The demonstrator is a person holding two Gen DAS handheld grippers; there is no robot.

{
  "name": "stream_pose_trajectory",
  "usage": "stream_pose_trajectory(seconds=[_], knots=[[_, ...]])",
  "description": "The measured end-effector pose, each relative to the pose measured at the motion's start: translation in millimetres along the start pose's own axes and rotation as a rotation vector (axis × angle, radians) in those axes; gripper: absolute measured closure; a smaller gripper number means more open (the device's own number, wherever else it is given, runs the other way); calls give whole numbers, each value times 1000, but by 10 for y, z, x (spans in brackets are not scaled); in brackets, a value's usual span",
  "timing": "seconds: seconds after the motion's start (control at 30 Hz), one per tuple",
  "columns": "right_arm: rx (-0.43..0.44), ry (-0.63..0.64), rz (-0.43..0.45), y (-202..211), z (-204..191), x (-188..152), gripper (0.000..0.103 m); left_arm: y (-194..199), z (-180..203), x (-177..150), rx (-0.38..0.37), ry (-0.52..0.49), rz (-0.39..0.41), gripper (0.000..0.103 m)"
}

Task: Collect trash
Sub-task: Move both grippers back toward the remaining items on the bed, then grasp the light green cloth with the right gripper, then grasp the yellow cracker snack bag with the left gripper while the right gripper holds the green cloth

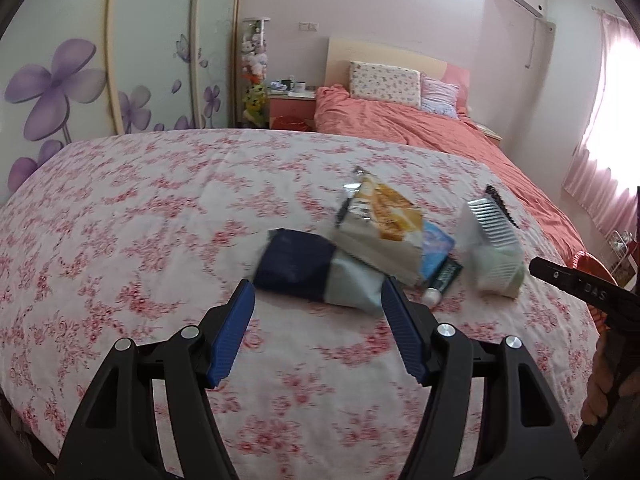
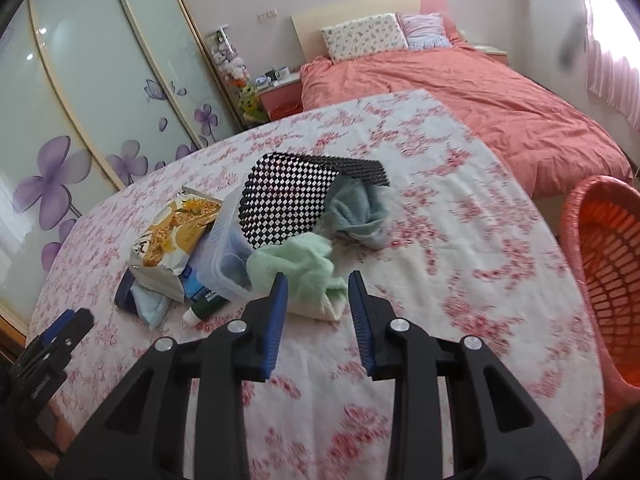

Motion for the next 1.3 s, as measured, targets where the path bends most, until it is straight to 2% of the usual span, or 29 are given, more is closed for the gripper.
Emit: stream_pose_trajectory(seconds=[0.13,0.2,0.27,0.3,0.5,0.6,0.7,1.03,1.27,1.3], knots=[[-4,-9,-45,-183,10,20,71,-39,-95,1,9,13,-7,38],[-3,-1,-68,-264,-2,14,77,-62,-128,-2,10,18,-12,38],[9,14,-84,-307,-29,3,96,-85,-153,-2,13,22,-17,38],[10,21,-82,-311,-51,-2,98,-97,-170,-5,13,24,-20,38],[-21,80,34,61,-185,3,99,-143,-240,-20,17,43,-36,38],[-92,117,107,314,-241,33,99,-191,-261,-23,16,49,-49,38],[-149,142,143,437,-256,60,99,-247,-261,-15,14,47,-60,38],[-175,143,132,533,-152,-11,99,-441,-130,46,-10,49,-119,38],[-173,137,134,526,-115,-49,99,-366,67,197,-45,52,-85,32],[-174,137,136,535,-114,-48,99,-361,97,240,-53,58,-81,27]])
Point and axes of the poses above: each gripper's, at about its wrist camera, not at the fingertips, and y roughly against the way its jaws point, z to its right, x to its top, the point moved 1 cm from there along -y, roughly the way its jaws point, and after that the axes turned 12 degrees about x, right-handed, at the moved point
